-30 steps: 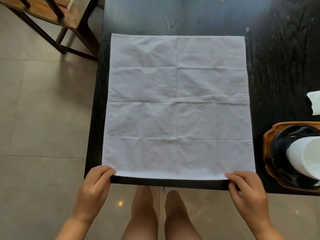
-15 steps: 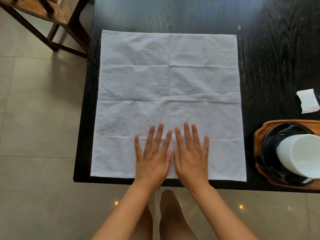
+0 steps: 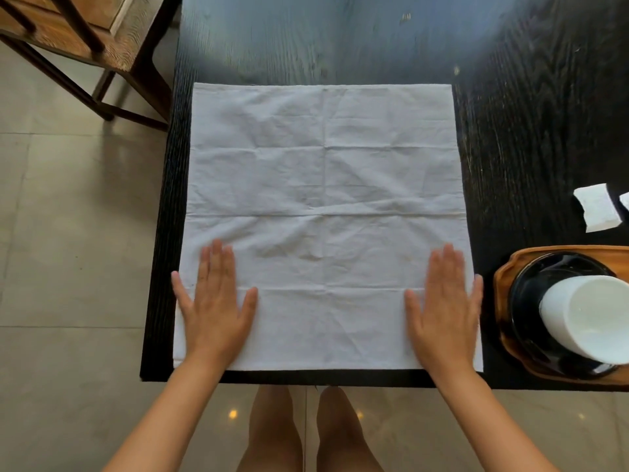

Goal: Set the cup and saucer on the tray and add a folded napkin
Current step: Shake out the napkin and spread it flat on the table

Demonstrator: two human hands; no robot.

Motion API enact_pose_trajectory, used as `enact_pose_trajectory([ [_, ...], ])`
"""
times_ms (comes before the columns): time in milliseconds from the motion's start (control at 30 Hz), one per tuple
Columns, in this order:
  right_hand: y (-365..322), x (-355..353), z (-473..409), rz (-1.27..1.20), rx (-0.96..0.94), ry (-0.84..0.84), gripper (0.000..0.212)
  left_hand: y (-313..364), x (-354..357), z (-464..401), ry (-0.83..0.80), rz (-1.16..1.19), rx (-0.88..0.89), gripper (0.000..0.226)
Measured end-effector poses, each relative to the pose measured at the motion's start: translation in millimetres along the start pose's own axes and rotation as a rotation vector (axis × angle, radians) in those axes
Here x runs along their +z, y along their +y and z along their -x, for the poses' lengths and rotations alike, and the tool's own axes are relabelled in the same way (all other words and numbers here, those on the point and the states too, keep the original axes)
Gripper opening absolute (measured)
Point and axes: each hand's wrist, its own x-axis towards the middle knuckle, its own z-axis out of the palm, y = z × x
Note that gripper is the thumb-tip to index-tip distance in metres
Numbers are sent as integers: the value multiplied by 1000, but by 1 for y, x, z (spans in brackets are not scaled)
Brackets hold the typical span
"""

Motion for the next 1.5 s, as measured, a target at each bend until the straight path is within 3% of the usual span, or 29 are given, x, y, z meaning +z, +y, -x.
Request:
enact_pose_trajectory([
  [100, -41, 3, -33, -50, -183, 17, 60, 41, 1, -22, 43, 0, 183, 66],
  [200, -72, 11, -73, -68, -249, 1, 57, 80, 4, -56, 64, -19, 339, 64],
  [367, -67, 15, -108, 10, -299, -12, 60, 74, 4, -97, 43, -84, 448, 60],
  [667, 15, -12, -144, 88, -229, -39, 70, -16, -23, -136, -10, -68, 335, 64],
  [733, 21, -15, -151, 113, -107, 13, 69, -31, -27, -145, -3, -97, 320, 67],
  [800, 18, -16, -155, 121, 48, 76, 69, -38, -31, -154, 47, -84, 187, 71],
  [867, -2, -17, -161, 98, 8, 116, 69, -27, -34, -166, 109, -26, 39, 72],
  [933, -36, -10, -171, 57, -198, 92, 68, 4, -35, -178, 145, 13, 112, 69],
  [1033, -84, 3, -191, 41, -394, 33, 65, 52, -28, -198, 72, -19, 377, 66],
  [1233, -62, -9, -243, 78, -359, -5, 61, 43, -30, -242, 13, -90, 472, 72],
  [1500, 15, -30, -261, 139, -155, 50, 70, -32, -44, -255, 79, -77, 270, 74],
])
